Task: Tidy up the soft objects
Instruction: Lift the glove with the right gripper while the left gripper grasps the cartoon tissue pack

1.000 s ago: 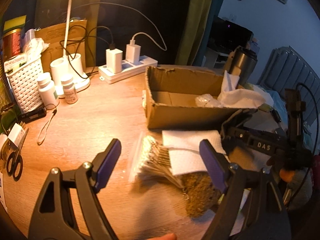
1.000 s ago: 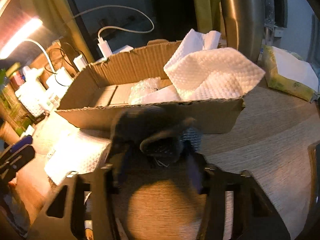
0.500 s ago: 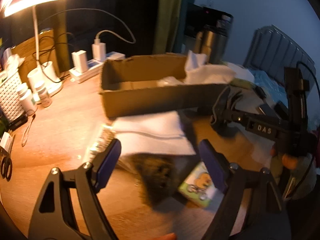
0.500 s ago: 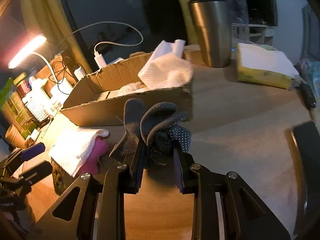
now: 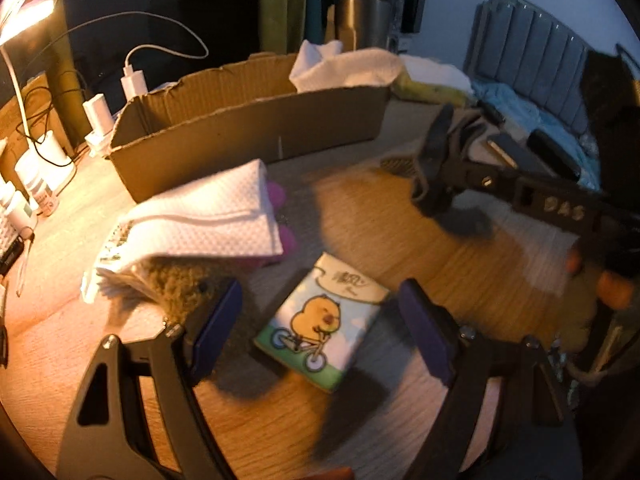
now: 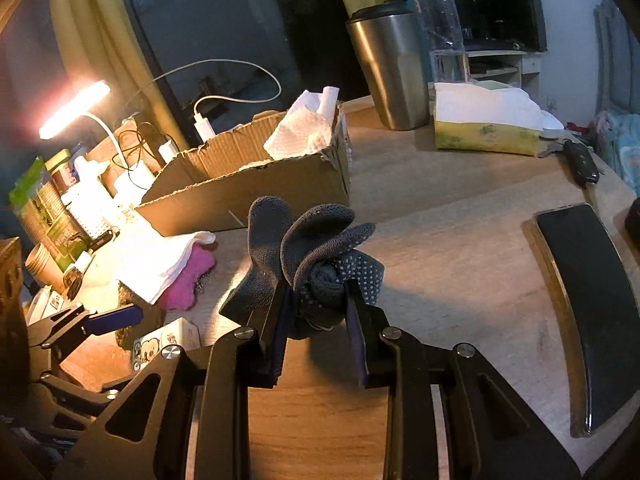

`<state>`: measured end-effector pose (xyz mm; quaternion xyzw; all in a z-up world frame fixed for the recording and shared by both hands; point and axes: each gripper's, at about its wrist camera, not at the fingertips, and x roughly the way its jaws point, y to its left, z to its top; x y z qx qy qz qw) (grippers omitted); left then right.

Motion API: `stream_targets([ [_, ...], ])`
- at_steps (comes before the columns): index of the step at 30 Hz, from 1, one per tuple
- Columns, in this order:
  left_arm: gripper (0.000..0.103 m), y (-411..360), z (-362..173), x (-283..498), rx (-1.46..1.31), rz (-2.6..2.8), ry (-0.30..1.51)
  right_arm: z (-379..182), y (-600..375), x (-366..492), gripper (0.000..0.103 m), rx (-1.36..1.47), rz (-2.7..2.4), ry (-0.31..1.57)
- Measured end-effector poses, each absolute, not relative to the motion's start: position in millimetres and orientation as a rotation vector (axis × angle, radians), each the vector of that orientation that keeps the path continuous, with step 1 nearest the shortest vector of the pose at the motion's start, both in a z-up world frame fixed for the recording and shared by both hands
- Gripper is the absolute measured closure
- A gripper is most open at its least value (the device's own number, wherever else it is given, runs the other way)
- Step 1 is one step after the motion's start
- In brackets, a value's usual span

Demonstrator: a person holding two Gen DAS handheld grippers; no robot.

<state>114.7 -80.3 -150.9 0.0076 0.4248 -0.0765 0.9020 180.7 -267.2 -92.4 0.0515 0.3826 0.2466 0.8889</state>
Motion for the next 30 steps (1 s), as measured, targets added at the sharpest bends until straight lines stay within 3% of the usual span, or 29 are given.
stream_targets([
  [13, 0.022, -103, -170, 119, 0.1, -0.187, 0.926, -88, -271, 177, 0.075, 0.114, 0.559, 0.766],
  [15, 0.03, -105, -172, 119, 0.099, -0.204, 0.929, -88, -271, 176, 0.075, 0.115, 0.562, 0.762],
  [17, 0.046, -107, -171, 118, 0.105, -0.211, 0.924, -87, -272, 177, 0.075, 0.116, 0.562, 0.759],
  [20, 0.055, -110, -170, 118, 0.116, -0.213, 0.915, -87, -273, 177, 0.075, 0.118, 0.56, 0.758],
  [30, 0.055, -116, -161, 112, 0.138, -0.257, 0.872, -83, -274, 178, 0.075, 0.112, 0.564, 0.742],
])
